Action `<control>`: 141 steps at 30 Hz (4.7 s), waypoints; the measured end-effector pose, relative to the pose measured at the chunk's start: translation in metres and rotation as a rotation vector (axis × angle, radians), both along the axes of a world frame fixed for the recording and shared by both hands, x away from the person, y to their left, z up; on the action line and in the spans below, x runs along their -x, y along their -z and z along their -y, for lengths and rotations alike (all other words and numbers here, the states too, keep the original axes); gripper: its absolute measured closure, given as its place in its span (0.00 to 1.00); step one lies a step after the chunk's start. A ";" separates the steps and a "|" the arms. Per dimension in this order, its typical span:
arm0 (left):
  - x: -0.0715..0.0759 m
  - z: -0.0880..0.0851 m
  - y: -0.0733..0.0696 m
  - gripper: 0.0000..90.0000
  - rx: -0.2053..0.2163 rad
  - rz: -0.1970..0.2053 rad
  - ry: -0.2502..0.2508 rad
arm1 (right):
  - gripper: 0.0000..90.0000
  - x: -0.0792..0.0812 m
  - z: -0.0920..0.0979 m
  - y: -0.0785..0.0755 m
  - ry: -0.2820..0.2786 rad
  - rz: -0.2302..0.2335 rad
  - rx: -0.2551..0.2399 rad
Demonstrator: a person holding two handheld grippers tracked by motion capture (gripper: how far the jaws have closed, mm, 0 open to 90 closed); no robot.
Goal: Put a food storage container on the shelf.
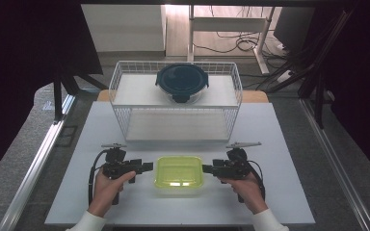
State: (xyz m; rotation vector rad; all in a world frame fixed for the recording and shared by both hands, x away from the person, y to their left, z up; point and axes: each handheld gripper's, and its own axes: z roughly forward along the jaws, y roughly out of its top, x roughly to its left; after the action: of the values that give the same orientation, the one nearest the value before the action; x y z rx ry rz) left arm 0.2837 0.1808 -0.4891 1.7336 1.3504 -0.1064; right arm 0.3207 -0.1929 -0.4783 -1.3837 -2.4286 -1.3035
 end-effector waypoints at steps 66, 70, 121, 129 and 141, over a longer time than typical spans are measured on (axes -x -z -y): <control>0.021 0.018 -0.031 0.88 0.160 0.095 0.110 | 0.86 0.027 -0.003 -0.040 -0.010 0.039 -0.165; 0.024 0.018 -0.036 0.88 0.159 0.112 0.108 | 0.86 0.029 -0.003 -0.044 -0.016 0.058 -0.164; -0.023 -0.001 -0.165 0.89 0.150 0.296 0.118 | 0.85 -0.013 -0.019 -0.176 -0.084 0.291 -0.171; -0.035 -0.006 -0.184 0.89 0.153 0.307 0.119 | 0.85 -0.025 -0.023 -0.196 -0.078 0.295 -0.181; -0.054 -0.010 -0.197 0.89 0.162 0.292 0.108 | 0.85 -0.046 -0.028 -0.212 -0.079 0.294 -0.185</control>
State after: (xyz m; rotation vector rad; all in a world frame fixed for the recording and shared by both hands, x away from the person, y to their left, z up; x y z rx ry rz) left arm 0.3379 0.1909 -0.2918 1.6140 1.0086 -0.0208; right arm 0.3672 -0.1651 -0.2664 -1.1070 -2.4255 -1.7685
